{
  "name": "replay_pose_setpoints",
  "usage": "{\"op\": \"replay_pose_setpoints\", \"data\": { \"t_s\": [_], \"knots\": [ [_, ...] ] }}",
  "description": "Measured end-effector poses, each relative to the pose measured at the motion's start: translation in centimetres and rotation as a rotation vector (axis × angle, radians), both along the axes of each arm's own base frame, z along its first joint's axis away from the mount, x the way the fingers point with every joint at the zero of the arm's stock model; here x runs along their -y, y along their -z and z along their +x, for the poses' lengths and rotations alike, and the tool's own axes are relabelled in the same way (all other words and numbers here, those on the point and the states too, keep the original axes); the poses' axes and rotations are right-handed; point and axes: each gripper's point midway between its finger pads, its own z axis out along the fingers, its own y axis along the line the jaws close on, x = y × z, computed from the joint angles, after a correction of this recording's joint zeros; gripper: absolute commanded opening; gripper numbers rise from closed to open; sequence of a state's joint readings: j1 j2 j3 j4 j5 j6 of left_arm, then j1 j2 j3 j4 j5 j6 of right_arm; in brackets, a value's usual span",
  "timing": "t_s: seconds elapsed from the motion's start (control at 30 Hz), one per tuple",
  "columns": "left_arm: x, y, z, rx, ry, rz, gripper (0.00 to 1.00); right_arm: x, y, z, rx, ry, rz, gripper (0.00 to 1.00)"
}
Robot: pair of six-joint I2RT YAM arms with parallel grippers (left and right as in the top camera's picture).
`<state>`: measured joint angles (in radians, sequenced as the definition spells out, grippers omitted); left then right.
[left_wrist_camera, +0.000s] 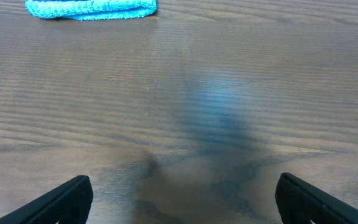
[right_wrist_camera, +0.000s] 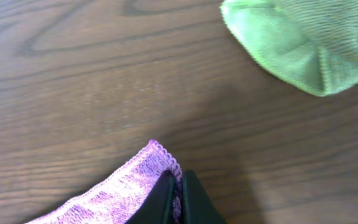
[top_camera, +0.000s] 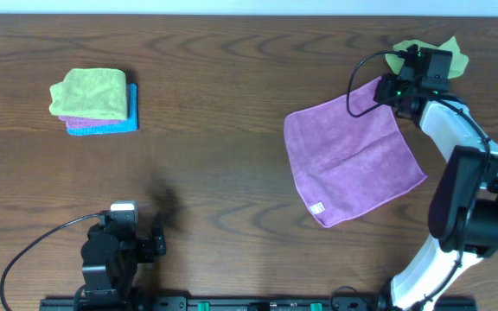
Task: Fold the cloth
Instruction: 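Pull the purple cloth's top corner rightward with the right gripper to flatten, then move the left gripper to the purple cloth's left corner and grasp it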
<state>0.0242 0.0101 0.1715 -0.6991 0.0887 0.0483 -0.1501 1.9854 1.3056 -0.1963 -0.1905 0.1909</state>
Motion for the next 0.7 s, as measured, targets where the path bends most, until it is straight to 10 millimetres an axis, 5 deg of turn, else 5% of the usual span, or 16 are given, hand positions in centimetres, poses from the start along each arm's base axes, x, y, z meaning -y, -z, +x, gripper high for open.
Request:
{"op": "replay_pose_setpoints", "data": {
  "t_s": [0.1, 0.37, 0.47, 0.7],
  "knots": [
    [0.0, 0.0, 0.0, 0.000, 0.000, 0.000, 0.95, 0.5, 0.2, -0.1, -0.010, 0.023, -0.020, 0.54],
    [0.0, 0.0, 0.0, 0.001, -0.008, -0.012, 0.95, -0.1, 0.7, -2.6, -0.169, 0.036, 0.028, 0.83],
    [0.1, -0.4, 0.3, 0.021, -0.045, -0.072, 0.95, -0.4, -1.0, -2.7, -0.198, 0.029, 0.053, 0.99],
    [2.6, -3.5, 2.0, 0.135, 0.019, -0.267, 0.95, -1.4, -9.0, -3.8, -0.152, -0.036, 0.060, 0.99]
  ]
}}
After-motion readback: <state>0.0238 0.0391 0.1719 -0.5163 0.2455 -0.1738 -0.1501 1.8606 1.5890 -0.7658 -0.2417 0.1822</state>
